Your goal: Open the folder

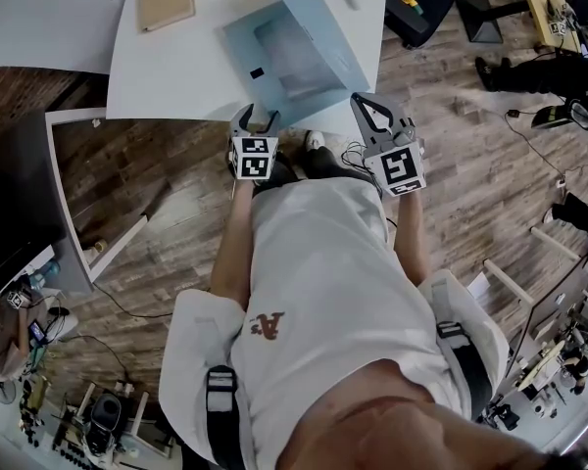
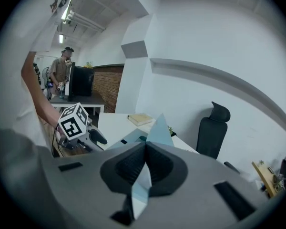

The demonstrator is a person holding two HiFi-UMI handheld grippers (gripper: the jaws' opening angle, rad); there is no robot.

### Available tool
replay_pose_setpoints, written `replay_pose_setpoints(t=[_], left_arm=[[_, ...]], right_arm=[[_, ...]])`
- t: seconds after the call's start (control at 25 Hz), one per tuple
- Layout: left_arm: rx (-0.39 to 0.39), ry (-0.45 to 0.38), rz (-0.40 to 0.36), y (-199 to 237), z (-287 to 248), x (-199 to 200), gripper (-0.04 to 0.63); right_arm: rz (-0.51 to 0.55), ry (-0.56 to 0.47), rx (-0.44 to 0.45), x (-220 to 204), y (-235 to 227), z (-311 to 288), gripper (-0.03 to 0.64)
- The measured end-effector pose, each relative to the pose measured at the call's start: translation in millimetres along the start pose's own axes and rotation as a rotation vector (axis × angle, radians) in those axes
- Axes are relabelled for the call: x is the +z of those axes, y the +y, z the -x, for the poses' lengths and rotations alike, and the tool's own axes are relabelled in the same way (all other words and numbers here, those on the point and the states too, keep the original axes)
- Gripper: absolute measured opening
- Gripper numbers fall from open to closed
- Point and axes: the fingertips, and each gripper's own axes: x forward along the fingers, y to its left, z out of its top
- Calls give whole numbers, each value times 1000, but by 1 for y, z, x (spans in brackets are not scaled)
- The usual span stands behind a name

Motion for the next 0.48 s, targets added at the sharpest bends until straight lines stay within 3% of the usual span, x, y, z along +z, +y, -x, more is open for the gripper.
replay_pose_setpoints(t=[0.48], left_arm=[[-1, 5, -6, -2, 1, 1, 259]], right_arm=[[-23, 1, -75, -5, -26, 12, 6]])
